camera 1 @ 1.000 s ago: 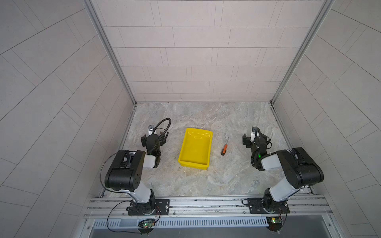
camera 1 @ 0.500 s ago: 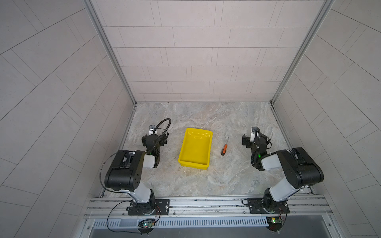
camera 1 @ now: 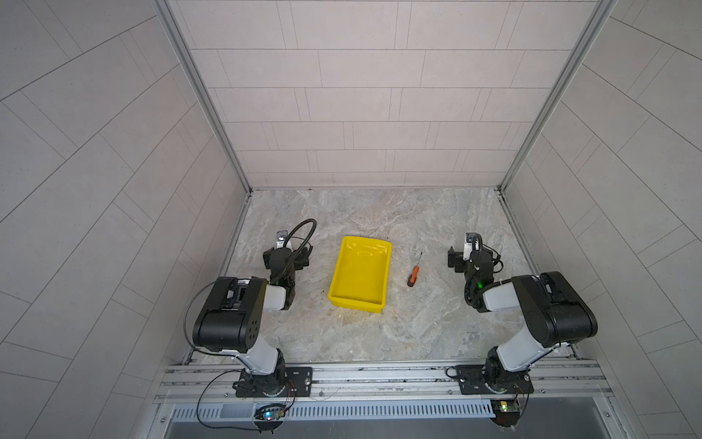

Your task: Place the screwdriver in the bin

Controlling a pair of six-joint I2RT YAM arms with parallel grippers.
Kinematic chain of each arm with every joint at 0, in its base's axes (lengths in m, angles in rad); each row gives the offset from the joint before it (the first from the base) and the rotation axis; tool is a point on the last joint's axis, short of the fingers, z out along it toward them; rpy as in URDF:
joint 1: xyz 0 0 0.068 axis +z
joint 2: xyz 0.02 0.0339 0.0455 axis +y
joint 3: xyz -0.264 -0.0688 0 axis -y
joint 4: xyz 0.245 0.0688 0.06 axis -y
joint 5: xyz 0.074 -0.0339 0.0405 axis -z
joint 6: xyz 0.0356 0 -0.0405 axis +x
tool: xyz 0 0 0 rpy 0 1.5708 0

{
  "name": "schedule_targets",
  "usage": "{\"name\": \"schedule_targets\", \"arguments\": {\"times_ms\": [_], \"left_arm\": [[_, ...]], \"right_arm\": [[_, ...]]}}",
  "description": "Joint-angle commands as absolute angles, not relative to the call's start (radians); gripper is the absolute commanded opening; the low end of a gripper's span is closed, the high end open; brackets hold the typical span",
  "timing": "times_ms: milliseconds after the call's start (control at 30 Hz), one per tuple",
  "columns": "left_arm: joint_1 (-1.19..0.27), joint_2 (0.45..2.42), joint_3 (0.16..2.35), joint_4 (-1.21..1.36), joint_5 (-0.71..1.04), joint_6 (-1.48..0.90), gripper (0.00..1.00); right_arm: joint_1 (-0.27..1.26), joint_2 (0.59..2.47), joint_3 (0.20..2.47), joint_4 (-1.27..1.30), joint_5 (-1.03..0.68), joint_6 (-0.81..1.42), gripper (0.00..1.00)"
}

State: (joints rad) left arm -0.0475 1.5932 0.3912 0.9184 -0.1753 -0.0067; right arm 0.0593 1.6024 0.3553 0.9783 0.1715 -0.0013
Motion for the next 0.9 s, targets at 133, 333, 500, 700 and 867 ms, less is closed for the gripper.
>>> {"name": "schedule_targets", "arguments": {"times_ms": [133,333,500,700,867], "left_arm": [[-0.043,1.585,0.394,0.926,-0.166,-0.001,1.00],[-0.043,1.576,0.266,1.142,-0.028,0.048,1.00],[-0.043,1.583,0.192,1.287,0.095,0.095,1.00],[-0.045,1.378,0.216,1.070,0.113,0.101,1.00],[-0.089,1.035,0.370,0.530,-0.022,-0.119,1.00]], "right_arm": [[0.049,1.576,0.365,0.967,0.154,0.007,0.99],[0.049,1.572,0.351,0.990,0.129,-0.004,0.99],[0.054,1.459,0.375,0.850,0.133,-0.004,0.99],[0.064,1.323,0.448,0.546,0.270,0.102,0.99],[0.153,1.201,0.504,0.320,0.362,0.103,0.99]]}}
